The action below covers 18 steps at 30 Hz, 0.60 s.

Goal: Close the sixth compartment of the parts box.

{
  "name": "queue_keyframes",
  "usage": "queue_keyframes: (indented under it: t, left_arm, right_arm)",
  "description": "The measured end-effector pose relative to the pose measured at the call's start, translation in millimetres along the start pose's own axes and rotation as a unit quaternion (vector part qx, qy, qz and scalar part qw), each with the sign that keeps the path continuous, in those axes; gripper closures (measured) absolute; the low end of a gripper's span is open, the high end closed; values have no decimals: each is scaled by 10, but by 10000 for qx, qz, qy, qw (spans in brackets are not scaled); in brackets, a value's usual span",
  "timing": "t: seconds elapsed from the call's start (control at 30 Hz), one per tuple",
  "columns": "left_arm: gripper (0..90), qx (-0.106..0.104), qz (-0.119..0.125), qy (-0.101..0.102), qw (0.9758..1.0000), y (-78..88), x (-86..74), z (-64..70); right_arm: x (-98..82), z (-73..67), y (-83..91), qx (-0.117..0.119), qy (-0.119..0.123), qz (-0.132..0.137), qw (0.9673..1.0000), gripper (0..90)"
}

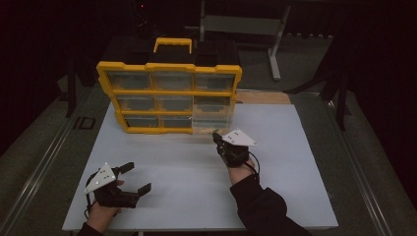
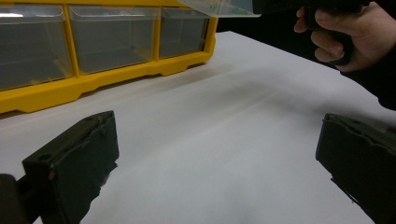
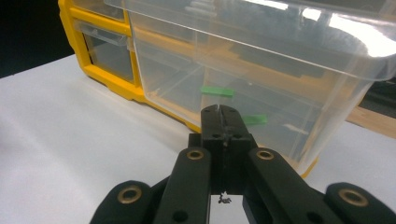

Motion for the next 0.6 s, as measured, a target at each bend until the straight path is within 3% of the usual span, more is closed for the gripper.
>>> queue_keyframes:
  t: [0.6]
  left_arm:
    - [0, -17, -39, -18, 10000, -6, -4, 3]
  right_arm:
    - [16, -10, -14, -12, 82, -30, 10000, 900]
Point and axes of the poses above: each handheld gripper's, and its own axes: y roughly backward along the jaws, x roughly out of its top, z roughly to its right, the point moved 2 cm from there along -y, roughly forward along the jaws, and after that the axes turned 1 degree about y, right-handed, at the moved point
